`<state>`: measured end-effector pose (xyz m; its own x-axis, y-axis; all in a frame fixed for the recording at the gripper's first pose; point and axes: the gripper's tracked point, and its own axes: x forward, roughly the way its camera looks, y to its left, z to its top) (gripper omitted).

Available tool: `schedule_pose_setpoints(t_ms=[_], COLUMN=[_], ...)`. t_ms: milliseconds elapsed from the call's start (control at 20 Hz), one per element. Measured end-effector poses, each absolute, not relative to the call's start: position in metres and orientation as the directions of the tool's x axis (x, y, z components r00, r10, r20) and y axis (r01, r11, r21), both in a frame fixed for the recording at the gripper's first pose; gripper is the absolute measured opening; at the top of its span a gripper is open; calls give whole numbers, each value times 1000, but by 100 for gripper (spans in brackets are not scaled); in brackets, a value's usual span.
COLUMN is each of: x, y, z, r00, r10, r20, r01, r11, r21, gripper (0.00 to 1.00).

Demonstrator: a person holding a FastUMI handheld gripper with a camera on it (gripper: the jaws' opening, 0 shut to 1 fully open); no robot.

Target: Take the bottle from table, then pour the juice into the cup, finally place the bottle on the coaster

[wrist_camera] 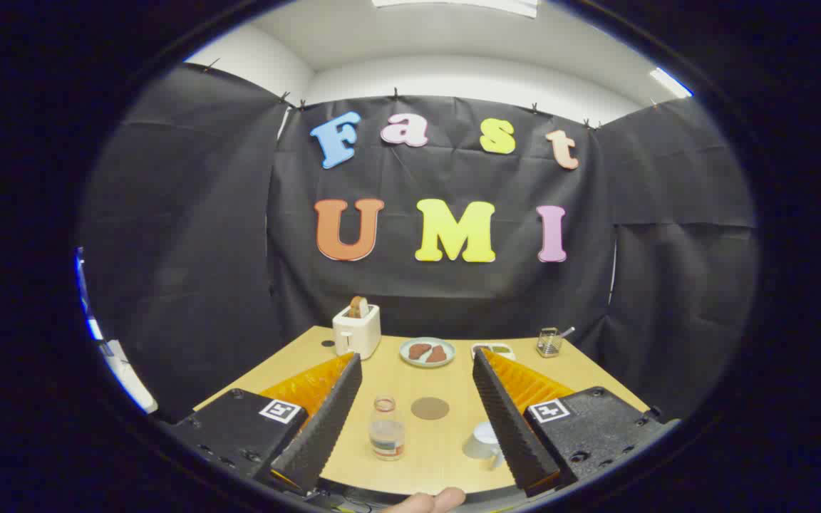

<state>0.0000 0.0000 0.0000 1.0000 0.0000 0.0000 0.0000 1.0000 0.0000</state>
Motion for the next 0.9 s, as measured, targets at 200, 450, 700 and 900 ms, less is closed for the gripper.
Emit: schedule_pose_setpoints(t_ms=[200,450,700,900], x=[-2,0,1,0], y=[-9,-16,-19,-13], z=[-7,-10,-11,-12], r00=[999,999,999,1000], r10=[-33,-44,-39,-23], r20=[-10,-10,-8,-5], r01=[33,44,40,23], r11=[999,998,998,997], r21=[17,42,49,77], gripper=[100,100,100,100])
